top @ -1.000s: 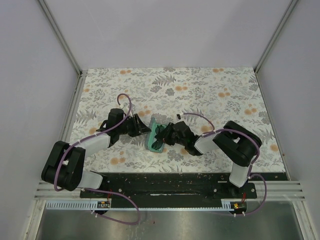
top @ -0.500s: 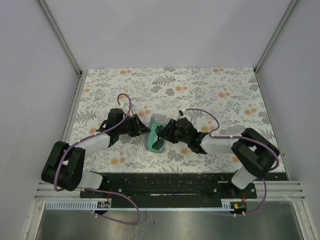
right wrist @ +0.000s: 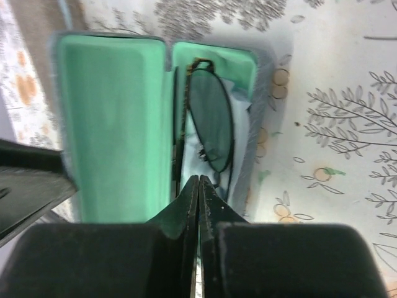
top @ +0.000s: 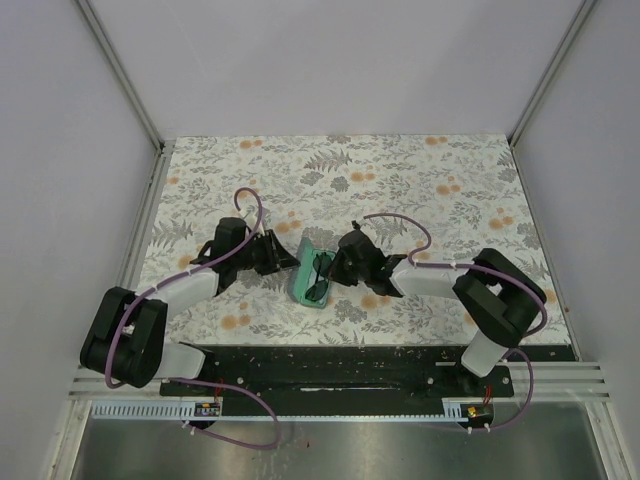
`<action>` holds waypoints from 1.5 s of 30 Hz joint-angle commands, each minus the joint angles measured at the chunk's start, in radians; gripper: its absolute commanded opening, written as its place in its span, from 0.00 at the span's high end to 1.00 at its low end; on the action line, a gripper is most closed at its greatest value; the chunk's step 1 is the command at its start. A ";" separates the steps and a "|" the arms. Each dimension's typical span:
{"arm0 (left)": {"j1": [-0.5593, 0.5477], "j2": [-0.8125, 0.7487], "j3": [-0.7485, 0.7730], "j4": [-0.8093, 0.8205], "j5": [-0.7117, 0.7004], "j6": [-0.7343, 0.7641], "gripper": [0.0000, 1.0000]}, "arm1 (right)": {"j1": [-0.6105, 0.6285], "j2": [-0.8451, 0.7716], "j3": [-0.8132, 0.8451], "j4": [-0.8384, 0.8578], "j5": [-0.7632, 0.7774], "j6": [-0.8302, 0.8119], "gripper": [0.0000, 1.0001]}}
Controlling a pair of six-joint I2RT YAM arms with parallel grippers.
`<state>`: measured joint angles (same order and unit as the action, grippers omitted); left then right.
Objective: Organize the sunglasses
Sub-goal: Close the case with sunglasses at the center of the board.
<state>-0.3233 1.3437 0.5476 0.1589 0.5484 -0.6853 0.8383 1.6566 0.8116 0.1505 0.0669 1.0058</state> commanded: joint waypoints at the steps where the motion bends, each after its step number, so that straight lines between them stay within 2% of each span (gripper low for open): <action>1: -0.017 -0.046 0.021 -0.013 0.010 0.018 0.77 | 0.007 0.057 0.034 -0.046 0.008 0.002 1.00; 11: -0.092 -0.077 0.043 -0.062 -0.061 0.020 0.78 | 0.008 0.117 0.041 -0.022 -0.024 0.016 1.00; 21: -0.132 -0.077 0.064 -0.093 -0.100 0.029 0.80 | 0.005 -0.052 0.000 -0.077 0.039 -0.015 1.00; 26: -0.132 -0.084 0.072 -0.111 -0.116 0.033 0.80 | -0.002 -0.133 -0.006 -0.130 0.056 -0.033 0.94; 29: -0.132 -0.086 0.078 -0.117 -0.117 0.035 0.80 | -0.015 -0.159 -0.006 -0.188 0.071 -0.039 0.94; 35: -0.132 -0.091 0.091 -0.137 -0.117 0.043 0.80 | -0.025 -0.156 -0.049 -0.210 0.097 -0.052 0.94; 45: -0.163 -0.080 0.100 -0.145 -0.136 0.043 0.80 | -0.036 0.011 -0.084 -0.052 -0.012 -0.050 0.94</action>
<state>-0.4622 1.2793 0.6067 -0.0059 0.4347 -0.6533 0.8085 1.6112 0.7319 -0.0017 0.1036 0.9607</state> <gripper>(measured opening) 0.205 0.058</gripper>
